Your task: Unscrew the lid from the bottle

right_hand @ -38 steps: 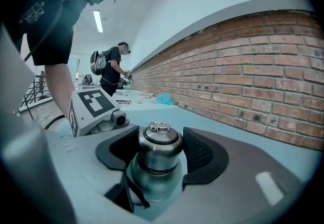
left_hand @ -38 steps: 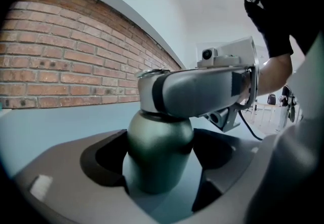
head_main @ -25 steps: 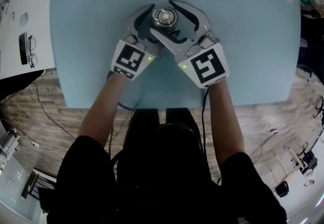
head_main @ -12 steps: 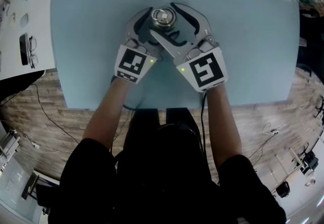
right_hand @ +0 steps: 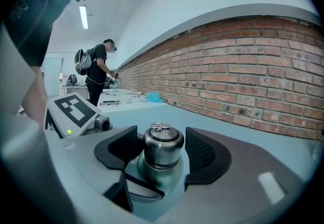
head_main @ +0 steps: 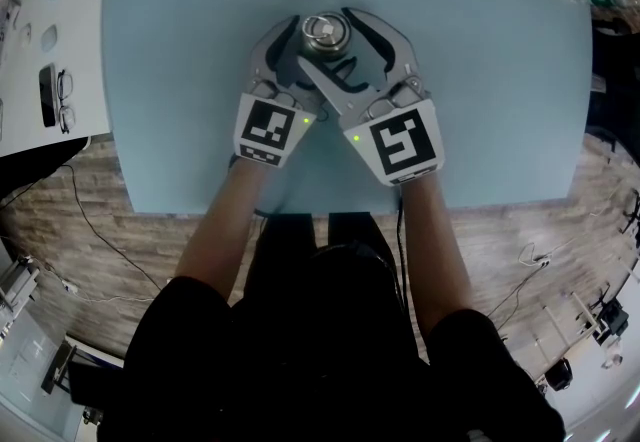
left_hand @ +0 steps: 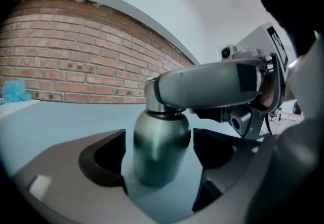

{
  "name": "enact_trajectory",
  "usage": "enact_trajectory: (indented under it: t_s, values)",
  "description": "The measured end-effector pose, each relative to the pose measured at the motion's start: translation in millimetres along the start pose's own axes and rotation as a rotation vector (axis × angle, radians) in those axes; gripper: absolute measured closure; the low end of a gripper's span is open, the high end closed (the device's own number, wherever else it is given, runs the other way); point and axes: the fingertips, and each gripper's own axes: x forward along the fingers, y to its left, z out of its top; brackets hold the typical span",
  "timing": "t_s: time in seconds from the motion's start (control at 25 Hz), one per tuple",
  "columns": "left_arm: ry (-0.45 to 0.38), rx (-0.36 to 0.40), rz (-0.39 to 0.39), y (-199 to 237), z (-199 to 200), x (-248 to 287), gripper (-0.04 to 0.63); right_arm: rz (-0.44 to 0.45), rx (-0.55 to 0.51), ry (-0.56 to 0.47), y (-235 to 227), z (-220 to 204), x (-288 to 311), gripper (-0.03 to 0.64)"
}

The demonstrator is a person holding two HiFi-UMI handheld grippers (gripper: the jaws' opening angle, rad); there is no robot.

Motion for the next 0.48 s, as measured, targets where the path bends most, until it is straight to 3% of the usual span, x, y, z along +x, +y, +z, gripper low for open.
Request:
enact_trajectory:
  t_s: [0.48]
  values:
    - [-0.007,-0.020,0.063,1.8,1.3,-1.4,0.184,-0.043,0.033,-0.002,-1.8,1.1,-0.2,0.318]
